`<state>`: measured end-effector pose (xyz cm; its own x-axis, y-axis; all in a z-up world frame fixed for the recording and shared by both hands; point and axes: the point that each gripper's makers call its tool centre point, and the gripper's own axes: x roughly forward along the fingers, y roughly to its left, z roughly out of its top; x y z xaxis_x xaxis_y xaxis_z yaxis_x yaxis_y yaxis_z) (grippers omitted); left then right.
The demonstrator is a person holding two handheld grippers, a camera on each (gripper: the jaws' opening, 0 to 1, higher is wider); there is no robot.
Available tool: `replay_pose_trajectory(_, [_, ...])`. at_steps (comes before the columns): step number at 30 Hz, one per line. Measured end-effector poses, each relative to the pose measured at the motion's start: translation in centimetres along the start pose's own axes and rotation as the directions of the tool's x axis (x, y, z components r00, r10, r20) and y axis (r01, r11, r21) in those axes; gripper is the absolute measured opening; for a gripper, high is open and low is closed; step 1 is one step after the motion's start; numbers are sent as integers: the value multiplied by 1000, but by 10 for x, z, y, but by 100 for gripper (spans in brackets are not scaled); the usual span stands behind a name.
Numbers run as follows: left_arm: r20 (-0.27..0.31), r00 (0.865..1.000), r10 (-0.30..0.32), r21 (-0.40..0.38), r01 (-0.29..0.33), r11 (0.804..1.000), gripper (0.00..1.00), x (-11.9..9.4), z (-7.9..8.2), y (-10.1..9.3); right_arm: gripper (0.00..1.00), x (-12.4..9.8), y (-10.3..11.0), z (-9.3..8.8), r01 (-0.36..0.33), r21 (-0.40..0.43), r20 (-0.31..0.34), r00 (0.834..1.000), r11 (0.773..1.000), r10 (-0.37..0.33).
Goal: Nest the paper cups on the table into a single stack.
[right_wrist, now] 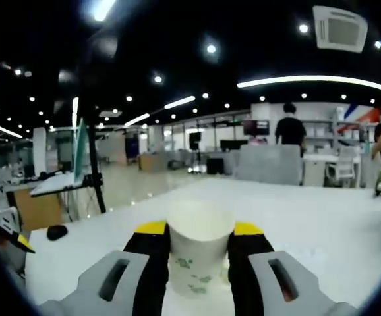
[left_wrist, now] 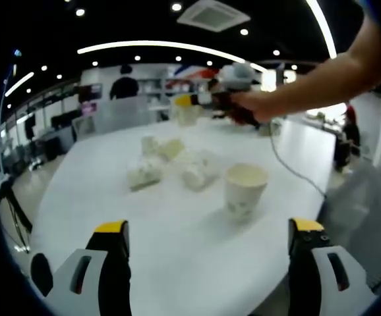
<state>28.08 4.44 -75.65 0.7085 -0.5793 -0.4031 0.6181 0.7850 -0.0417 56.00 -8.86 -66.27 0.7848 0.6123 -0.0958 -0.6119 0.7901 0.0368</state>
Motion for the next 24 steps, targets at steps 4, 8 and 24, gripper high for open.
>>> replay_pose_trajectory(4, [-3,1000,-1,3,1,1000,98,0,-1,-1,31,-1,-1,0,2,7,4,1000,1000,-2])
replay_pose_trajectory(8, [-5,1000,-1,4,1,1000,98,0,-1,-1,33,-2,1,1,-6,19,8,1000,1000,6])
replay_pose_trajectory(24, [-11,1000,-4,15,4,1000,98,1,-2,-2,32,-23,26,5,-94,-20,10,995,995,95])
